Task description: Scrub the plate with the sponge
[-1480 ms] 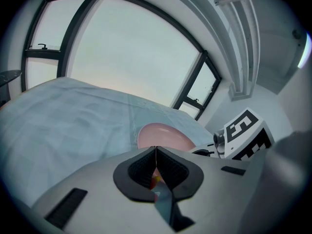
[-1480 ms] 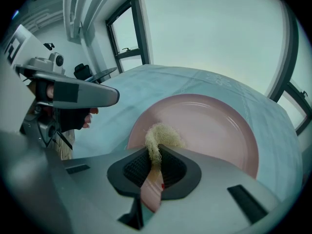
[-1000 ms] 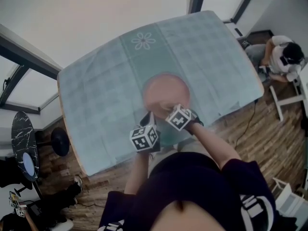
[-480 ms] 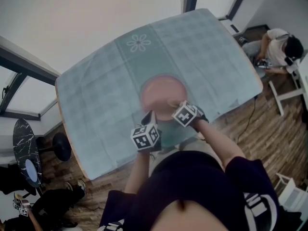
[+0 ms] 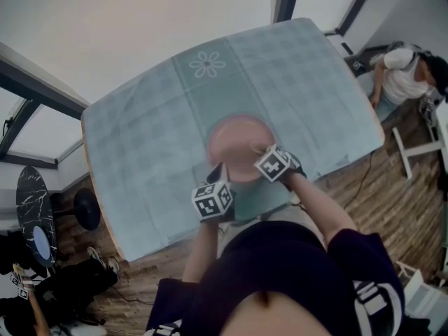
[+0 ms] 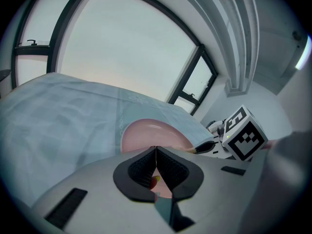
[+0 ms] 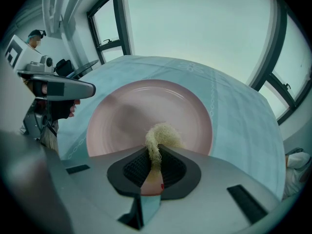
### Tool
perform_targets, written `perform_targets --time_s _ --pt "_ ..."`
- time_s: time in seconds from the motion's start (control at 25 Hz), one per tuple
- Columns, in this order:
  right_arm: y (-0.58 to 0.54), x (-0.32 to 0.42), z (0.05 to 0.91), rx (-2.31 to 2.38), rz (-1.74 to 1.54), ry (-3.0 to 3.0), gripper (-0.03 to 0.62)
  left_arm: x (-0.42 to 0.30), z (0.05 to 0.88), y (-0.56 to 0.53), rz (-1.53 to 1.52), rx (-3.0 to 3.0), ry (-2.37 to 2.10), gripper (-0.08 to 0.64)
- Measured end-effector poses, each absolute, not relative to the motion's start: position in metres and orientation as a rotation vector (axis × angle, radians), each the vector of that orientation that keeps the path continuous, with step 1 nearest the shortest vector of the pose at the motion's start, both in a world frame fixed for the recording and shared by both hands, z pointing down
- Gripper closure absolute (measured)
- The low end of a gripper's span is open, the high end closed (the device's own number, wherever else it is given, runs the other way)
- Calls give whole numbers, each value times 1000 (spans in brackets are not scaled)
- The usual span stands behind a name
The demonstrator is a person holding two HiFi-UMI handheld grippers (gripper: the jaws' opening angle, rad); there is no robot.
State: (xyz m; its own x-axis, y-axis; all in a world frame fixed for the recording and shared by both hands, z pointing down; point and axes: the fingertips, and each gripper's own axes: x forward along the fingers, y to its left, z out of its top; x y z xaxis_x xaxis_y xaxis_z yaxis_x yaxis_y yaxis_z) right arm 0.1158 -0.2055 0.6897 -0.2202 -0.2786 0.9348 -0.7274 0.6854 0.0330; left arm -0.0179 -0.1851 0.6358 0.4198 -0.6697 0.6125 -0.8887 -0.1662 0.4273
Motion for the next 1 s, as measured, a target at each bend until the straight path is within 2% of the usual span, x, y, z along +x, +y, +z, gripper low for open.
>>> perform_targets --time_s 1.0 --pt "-261 80 691 722 418 -1840 557 -42 647 -191 344 1810 -1397 549"
